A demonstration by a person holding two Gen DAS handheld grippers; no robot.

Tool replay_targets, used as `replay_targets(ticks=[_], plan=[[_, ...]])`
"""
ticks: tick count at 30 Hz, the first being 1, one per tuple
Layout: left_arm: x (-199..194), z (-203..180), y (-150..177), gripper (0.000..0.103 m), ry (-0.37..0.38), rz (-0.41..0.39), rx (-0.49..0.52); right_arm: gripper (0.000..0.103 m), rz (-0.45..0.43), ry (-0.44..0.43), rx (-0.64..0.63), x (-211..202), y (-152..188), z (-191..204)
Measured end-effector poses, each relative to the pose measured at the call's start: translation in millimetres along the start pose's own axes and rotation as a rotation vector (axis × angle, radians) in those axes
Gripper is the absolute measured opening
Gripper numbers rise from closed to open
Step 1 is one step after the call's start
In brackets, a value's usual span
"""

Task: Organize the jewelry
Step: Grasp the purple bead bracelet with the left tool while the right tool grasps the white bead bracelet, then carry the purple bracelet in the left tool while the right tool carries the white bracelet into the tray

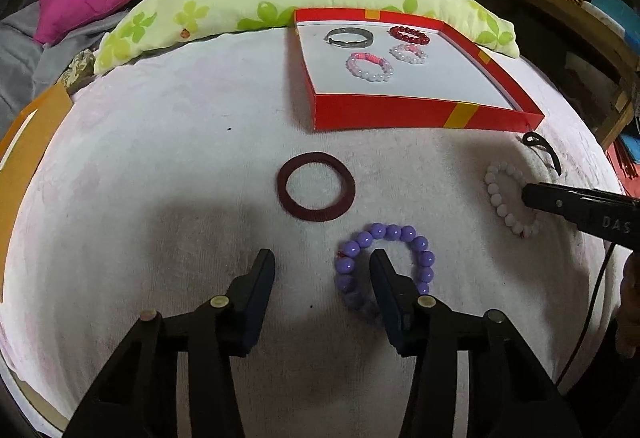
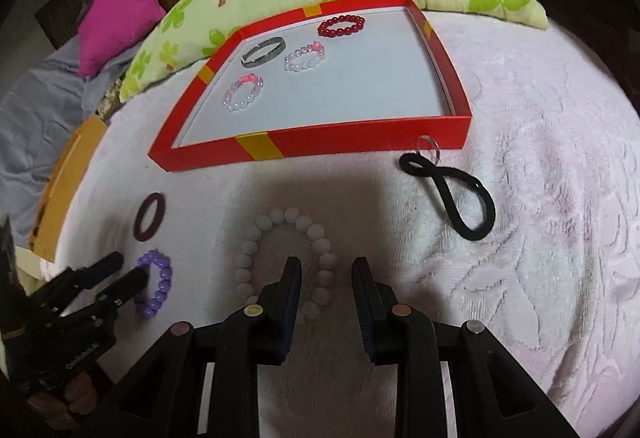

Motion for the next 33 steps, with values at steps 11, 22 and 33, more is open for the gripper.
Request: replay_targets(ticks=[11,22,33], plan=[[1,-4,2,0.012,0.03,0.003,0.021,0.011,-0.02,0.087,-0.046,-2,1,2],[-3,-7,4,0.01,0.014,-0.018,0.037,0.011,-0.016,0.092,-0.043,-6,6,3],[-4,-11,7,0.01,-0.014,-0.039,0.075,0.011,-0.006,0.095,-0.036,-6,11,3]])
Point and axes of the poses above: each gripper's, at about its wrist camera, not at the fingertips, and x roughly the way its jaws point, z to its left, y to its underside, the point moved 4 cm from there along x, roughly the way its jaws point, and after that the axes turned 15 degrees about -x, right-handed, at the moved point
